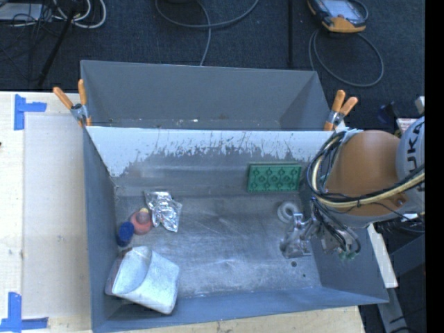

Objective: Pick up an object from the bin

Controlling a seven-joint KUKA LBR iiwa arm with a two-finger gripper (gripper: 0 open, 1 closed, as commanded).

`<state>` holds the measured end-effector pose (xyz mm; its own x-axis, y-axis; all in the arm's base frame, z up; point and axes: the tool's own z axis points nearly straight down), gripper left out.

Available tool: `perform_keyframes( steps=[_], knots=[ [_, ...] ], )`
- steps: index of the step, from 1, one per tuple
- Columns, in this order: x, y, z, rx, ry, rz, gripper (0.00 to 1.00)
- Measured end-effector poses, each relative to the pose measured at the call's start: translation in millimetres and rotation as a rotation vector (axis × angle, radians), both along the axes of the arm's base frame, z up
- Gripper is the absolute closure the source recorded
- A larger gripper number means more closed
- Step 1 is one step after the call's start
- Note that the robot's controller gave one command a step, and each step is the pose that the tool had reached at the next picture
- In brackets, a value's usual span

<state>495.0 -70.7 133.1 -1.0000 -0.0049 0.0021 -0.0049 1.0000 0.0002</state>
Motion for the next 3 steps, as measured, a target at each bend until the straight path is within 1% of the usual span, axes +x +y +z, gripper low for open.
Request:
perform_keyframes(
  steps=[1,2,3],
  knots=[
    [-26.4,-60,-11,-0.001,0.002,0.103,1.0],
    [8.0,52,17,0.003,-0.005,0.359,1.0],
    [-3.0,161,0,0.005,0.001,0.297,1.0]
  ],
)
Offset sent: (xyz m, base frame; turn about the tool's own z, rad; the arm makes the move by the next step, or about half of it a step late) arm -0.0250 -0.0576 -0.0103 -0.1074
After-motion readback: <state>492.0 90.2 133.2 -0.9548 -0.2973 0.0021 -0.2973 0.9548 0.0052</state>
